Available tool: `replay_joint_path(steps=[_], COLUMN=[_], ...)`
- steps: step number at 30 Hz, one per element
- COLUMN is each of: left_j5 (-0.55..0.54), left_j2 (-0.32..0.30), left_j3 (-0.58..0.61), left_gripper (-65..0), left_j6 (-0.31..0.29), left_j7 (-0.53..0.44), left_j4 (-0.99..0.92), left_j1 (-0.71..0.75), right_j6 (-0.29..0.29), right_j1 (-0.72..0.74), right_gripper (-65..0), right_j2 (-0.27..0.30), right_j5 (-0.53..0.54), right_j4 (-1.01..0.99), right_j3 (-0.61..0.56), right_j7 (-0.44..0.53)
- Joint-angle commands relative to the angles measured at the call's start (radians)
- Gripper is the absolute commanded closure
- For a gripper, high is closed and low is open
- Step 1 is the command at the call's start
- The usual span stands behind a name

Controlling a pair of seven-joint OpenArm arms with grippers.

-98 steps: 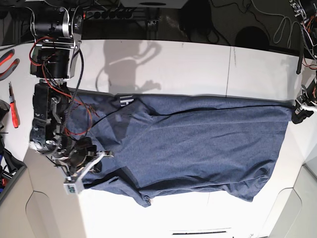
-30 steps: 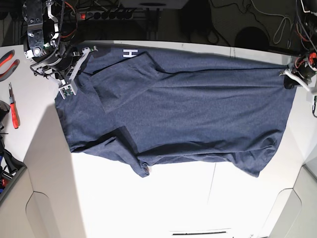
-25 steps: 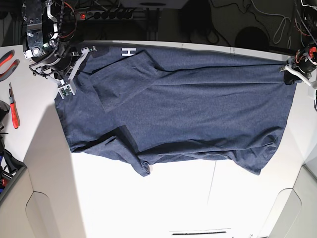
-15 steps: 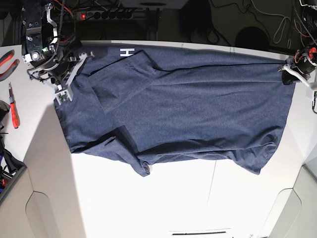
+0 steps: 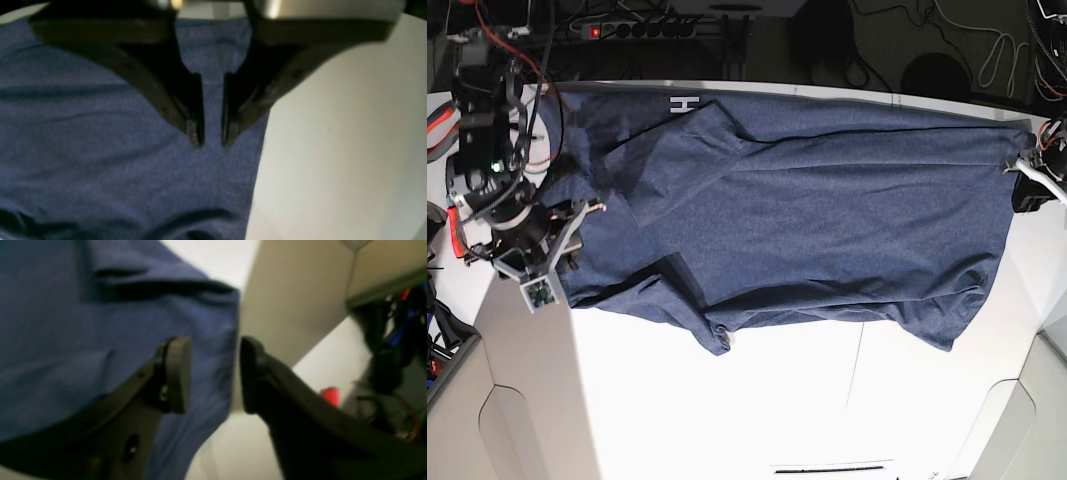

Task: Layout the t-shirt on the table in an organized manner, then fold the t-shirt properly
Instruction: 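Pull the shirt edge with the right gripper away from the left gripper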

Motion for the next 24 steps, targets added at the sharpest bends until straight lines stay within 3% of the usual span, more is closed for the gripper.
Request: replay_joint_path(steps=[1, 7, 13, 15, 24], left_j5=[-0.011, -0.011, -0.011, -0.011, -0.011], left_j2=[-0.022, -0.022, -0.022, -0.022, -0.022], left_j3=[-0.008, -0.008, -0.008, -0.008, -0.008], left_gripper=[-12.6, -12.6, -12.6, -12.6, -12.6], left_j6=[-0.009, -0.009, -0.009, -0.008, -0.008], left_j7=[-0.018, -0.018, -0.018, -0.018, -0.018], left_j4=[0.018, 0.018, 0.018, 0.018, 0.018], left_j1=[-0.01, -0.014, -0.015, -0.015, -0.015], right_j6=[0.0, 0.009, 0.149, 0.171, 0.145], right_j1=[0.052, 0.309, 0.504, 0.535, 0.554], right_gripper=[-28.6, -32.2, -32.1, -32.1, -32.1], right_j2=[0.019, 0.069, 0.091, 0.09, 0.077], right_j5=[-0.002, -0.002, 0.086, 0.108, 0.089], right_j4=[-0.033, -0.431, -0.764, -0.836, -0.993], right_j3=[0.005, 0.003, -0.003, -0.025, -0.169], right_j7=[0.029, 0.071, 0.123, 0.141, 0.247])
